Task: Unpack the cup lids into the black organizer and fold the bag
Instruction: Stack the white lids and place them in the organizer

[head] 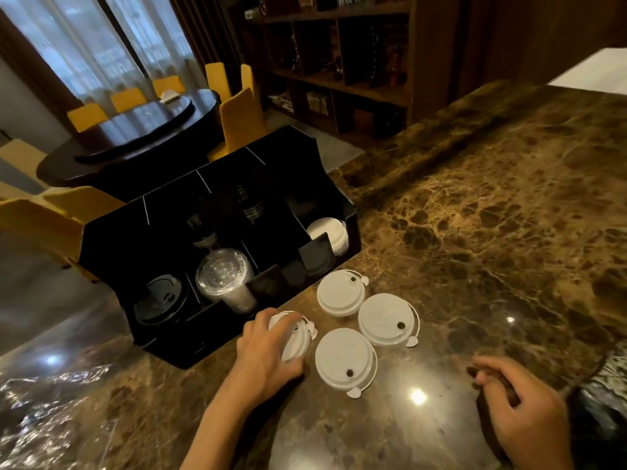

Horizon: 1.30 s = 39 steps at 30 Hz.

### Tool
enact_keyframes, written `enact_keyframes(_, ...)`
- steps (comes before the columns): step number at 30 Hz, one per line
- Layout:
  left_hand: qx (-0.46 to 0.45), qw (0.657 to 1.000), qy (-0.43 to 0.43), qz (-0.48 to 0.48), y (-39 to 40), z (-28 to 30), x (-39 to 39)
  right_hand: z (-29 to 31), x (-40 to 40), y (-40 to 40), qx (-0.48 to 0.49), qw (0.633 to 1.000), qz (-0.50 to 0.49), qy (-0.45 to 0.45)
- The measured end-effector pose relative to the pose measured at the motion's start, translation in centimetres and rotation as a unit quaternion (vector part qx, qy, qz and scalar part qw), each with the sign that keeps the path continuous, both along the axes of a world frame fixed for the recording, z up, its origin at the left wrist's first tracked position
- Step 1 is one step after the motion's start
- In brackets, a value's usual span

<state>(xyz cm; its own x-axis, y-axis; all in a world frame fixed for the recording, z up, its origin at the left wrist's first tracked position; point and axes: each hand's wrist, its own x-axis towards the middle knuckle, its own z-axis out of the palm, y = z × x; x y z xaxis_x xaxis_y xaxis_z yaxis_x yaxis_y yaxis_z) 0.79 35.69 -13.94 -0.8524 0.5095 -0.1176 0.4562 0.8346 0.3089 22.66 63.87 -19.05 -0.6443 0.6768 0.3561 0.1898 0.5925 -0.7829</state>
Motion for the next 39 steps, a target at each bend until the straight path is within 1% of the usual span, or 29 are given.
enact_keyframes(3, -0.007, 1.0, -0.02, -0.005, -0.4, 0.5, 1.0, 0.6, 0.0, -0.3, 0.0, 1.0, 0.002, 0.024)
enact_keyframes(5, 0.018, 1.0, -0.016, -0.003, -0.7, 0.9, 1.8, 0.8, -0.1, -0.4, -0.002, 1.0, -0.002, 0.025)
enact_keyframes(7, 0.061, 0.998, -0.015, -0.009, -0.8, 1.6, 2.4, 1.0, -0.1, -0.5, 0.001, 1.0, -0.006, 0.016)
enact_keyframes(8, 0.094, 0.995, -0.014, -0.024, -0.7, 2.0, 2.6, 1.0, -0.2, -0.5, 0.005, 1.0, -0.008, 0.009)
enact_keyframes(9, 0.12, 0.991, -0.013, -0.06, -0.4, 2.5, 2.7, 1.0, -0.2, -0.5, 0.009, 1.0, -0.011, 0.0)
enact_keyframes(10, 0.126, 0.986, -0.011, -0.113, 0.2, 2.9, 2.7, 0.9, -0.2, -0.5, 0.014, 1.0, -0.014, -0.011)
enact_keyframes(12, 0.097, 0.969, -0.027, -0.227, 1.9, 3.5, 2.7, 0.8, -0.1, -0.5, 0.024, 0.999, -0.017, -0.027)
enact_keyframes(14, 0.041, 0.948, -0.06, -0.311, 3.9, 3.8, 2.4, 0.9, -0.1, -0.5, 0.03, 0.999, -0.017, -0.031)
enact_keyframes(16, -0.015, 0.925, -0.063, -0.374, 5.3, 3.6, 1.7, 1.1, -0.1, -0.5, 0.037, 0.999, -0.017, -0.026)
enact_keyframes(18, -0.076, 0.909, -0.053, -0.406, 6.0, 3.3, 0.9, 1.4, -0.2, -0.7, 0.043, 0.999, -0.009, -0.018)
enact_keyframes(20, -0.096, 0.903, -0.046, -0.417, 6.2, 3.0, 0.3, 1.6, -0.2, -0.7, 0.044, 0.999, -0.006, -0.012)
enact_keyframes(24, -0.082, 0.907, -0.024, -0.412, 6.1, 2.9, 0.2, 1.3, -0.1, -0.5, 0.05, 0.999, 0.003, -0.013)
enact_keyframes(27, -0.064, 0.914, -0.041, -0.398, 5.4, 2.8, 0.6, 1.4, -0.2, -0.5, 0.042, 0.999, -0.006, -0.01)
enact_keyframes(29, -0.005, 0.928, -0.042, -0.371, 5.4, 3.3, 0.6, 1.3, -0.1, -0.6, 0.035, 0.999, -0.013, -0.012)
enact_keyframes(31, 0.073, 0.939, -0.005, -0.336, 6.9, 4.0, 0.2, 1.2, -0.1, -0.6, 0.036, 0.999, -0.016, -0.008)
enact_keyframes(32, 0.09, 0.941, 0.015, -0.325, 8.1, 4.3, -0.1, 1.2, -0.1, -0.7, 0.033, 0.999, -0.014, -0.004)
enact_keyframes(34, 0.073, 0.944, 0.035, -0.319, 11.1, 4.4, -0.4, 1.3, -0.1, -0.7, 0.029, 0.999, -0.014, 0.0)
enact_keyframes(36, 0.013, 0.948, 0.032, -0.315, 13.5, 3.6, -0.2, 1.5, -0.1, -0.6, 0.03, 0.999, -0.014, -0.005)
enact_keyframes(39, -0.06, 0.949, 0.068, -0.301, 14.8, 1.2, 0.4, 1.6, 0.0, -0.6, 0.042, 0.999, -0.015, -0.015)
